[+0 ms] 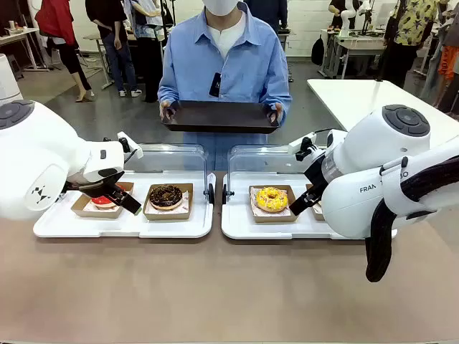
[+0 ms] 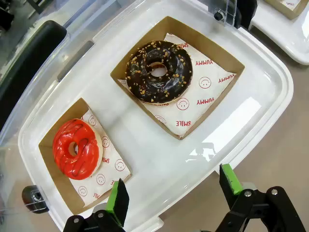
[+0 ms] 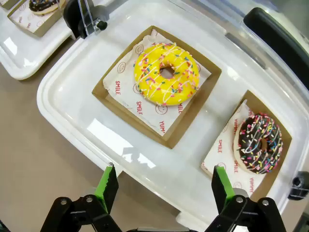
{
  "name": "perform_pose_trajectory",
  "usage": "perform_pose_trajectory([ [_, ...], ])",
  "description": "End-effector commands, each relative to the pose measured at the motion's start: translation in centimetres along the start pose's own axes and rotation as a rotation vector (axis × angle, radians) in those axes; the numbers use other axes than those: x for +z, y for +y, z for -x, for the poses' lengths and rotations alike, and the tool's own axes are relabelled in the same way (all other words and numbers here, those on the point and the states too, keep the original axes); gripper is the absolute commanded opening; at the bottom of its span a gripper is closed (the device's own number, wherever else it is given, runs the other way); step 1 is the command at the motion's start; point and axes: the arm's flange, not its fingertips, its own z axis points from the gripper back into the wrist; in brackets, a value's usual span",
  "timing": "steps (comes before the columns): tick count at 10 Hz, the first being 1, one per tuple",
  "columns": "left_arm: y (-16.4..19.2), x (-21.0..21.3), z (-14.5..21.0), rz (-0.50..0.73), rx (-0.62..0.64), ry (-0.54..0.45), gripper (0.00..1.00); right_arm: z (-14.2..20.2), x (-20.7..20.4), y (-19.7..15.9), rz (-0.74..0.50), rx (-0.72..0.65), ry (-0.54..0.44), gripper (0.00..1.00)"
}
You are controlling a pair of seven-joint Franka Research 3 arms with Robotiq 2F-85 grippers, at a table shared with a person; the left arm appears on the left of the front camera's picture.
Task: Provide the desired donut to the person.
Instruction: Pick up and lift the Paper togo box containing the Donut pointed at by the person.
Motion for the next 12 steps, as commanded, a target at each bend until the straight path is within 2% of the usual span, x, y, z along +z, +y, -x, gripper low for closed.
perform_pose_trajectory([
  [1, -0.01, 0.00, 0.01, 0.000, 0.000, 0.000, 1.00, 0.00, 0.00, 0.00, 0.000, 0.000, 0.000, 1.00],
  [12, -0.01, 0.00, 0.01, 0.000, 0.000, 0.000, 1.00, 0.00, 0.00, 0.00, 0.000, 0.000, 0.000, 1.00],
])
